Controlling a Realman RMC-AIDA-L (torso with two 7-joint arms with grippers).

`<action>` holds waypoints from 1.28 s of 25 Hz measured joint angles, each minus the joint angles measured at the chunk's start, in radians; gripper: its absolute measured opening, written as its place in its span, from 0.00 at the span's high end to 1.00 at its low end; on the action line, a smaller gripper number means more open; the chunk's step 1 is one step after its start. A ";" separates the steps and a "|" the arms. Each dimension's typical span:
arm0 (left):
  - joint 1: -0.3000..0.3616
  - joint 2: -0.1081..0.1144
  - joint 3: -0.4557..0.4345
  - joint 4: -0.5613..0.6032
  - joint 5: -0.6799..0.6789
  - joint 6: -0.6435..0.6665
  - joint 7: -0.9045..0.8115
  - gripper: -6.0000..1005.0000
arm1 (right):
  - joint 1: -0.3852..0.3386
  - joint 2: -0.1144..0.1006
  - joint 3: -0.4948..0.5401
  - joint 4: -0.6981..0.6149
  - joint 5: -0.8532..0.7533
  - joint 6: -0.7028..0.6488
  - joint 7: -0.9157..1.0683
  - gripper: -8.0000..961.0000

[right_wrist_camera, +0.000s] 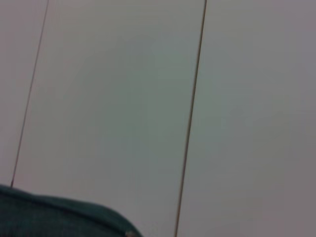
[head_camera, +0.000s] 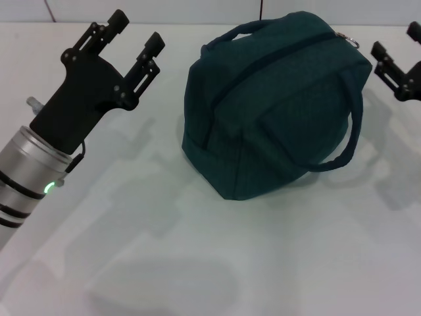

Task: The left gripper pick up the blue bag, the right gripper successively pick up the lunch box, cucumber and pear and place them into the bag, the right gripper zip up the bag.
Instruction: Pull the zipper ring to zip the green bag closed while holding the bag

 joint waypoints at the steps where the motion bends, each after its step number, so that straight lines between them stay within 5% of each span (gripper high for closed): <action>1: -0.001 0.000 0.000 0.000 0.000 0.000 0.000 0.38 | 0.006 0.000 0.000 -0.005 -0.009 0.021 0.002 0.34; 25: -0.009 0.000 0.003 0.000 0.005 -0.012 -0.012 0.38 | 0.065 0.006 -0.093 -0.149 -0.139 0.236 0.007 0.35; 32: -0.040 0.041 0.030 0.146 0.104 -0.105 -0.377 0.38 | 0.055 0.007 -0.094 -0.151 -0.146 0.234 0.007 0.36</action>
